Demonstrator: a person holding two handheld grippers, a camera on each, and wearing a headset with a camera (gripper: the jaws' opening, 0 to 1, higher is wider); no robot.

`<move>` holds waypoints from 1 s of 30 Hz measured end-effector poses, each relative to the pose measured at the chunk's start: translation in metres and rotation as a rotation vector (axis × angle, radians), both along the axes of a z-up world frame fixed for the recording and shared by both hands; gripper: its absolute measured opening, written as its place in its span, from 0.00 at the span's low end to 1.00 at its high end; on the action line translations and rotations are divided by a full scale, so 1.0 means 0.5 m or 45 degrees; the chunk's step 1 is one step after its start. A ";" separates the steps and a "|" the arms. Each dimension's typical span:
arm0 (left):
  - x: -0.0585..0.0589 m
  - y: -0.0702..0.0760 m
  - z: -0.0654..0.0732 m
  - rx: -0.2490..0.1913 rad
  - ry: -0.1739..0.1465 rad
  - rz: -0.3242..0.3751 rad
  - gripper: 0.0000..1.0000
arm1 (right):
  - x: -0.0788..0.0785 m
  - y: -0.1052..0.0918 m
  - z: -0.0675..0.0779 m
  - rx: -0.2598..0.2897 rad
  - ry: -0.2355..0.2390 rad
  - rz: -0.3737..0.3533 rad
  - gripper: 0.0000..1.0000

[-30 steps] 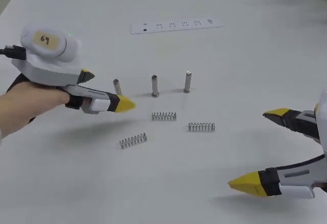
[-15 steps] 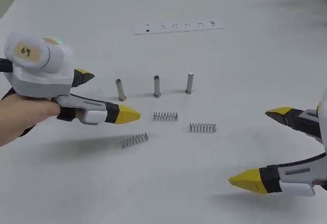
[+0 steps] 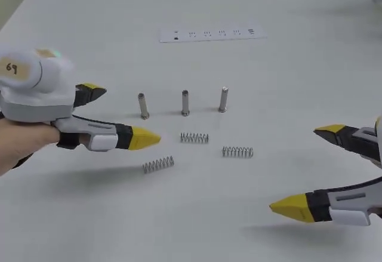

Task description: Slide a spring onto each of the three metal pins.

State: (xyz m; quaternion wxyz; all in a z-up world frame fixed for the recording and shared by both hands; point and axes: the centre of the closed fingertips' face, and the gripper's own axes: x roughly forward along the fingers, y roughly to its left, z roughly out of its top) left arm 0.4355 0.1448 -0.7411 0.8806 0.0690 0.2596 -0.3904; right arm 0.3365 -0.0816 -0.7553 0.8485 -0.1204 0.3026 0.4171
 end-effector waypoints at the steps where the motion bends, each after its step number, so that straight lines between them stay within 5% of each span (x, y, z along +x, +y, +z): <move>1: -0.003 0.000 0.001 0.001 -0.002 -0.002 0.98 | 0.001 -0.001 0.002 0.000 -0.004 -0.002 1.00; 17: -0.089 -0.003 0.005 0.021 -0.043 -0.074 0.93 | 0.007 -0.001 0.012 -0.007 -0.028 0.005 1.00; 30: -0.117 0.025 -0.009 0.032 -0.021 -0.043 0.90 | 0.011 -0.004 0.019 -0.016 -0.046 0.010 1.00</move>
